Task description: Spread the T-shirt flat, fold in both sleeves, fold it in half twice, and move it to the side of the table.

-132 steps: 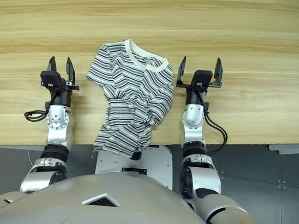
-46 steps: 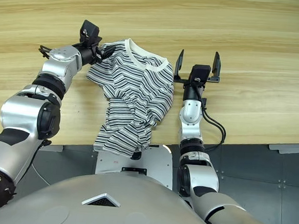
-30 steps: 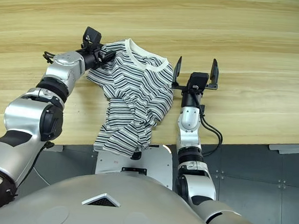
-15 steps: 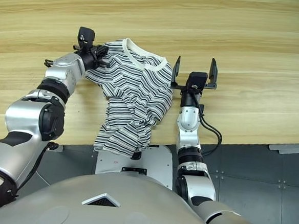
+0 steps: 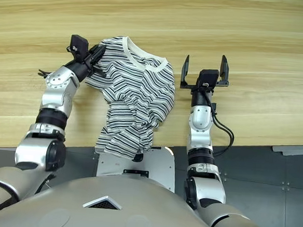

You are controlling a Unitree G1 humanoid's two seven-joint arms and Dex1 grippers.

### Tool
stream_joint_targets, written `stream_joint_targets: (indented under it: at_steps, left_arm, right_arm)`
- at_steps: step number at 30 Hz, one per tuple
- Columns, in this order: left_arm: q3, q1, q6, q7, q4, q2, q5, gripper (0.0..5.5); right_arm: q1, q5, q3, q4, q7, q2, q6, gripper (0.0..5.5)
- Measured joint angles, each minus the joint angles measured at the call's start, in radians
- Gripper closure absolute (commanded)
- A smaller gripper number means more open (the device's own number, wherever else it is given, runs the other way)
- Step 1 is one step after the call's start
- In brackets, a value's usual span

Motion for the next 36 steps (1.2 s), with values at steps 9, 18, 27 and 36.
stream_joint_targets:
  at_steps: [9, 18, 27, 36]
  left_arm:
    - [-0.046, 0.252, 0.253, 0.048, -0.703, 0.035, -0.049, 5.39]
    - [-0.033, 0.266, 0.354, 0.097, -0.916, 0.067, -0.086, 5.39]
    - [-0.050, 0.222, 0.415, 0.118, -1.007, 0.081, -0.107, 5.39]
    - [-0.189, -0.059, 0.277, 0.021, -0.649, 0.256, 0.093, 5.39]
  right_arm:
    - [-0.015, 0.028, 0.171, -0.215, 0.463, -0.125, 0.392, 0.00]
    - [-0.180, 0.047, 0.168, -0.096, 0.540, -0.134, 0.483, 0.00]
    - [-0.275, 0.013, 0.209, 0.048, 0.526, -0.080, 0.449, 0.00]
    - [-0.267, 0.006, 0.234, 0.045, 0.518, -0.026, 0.426, 0.00]
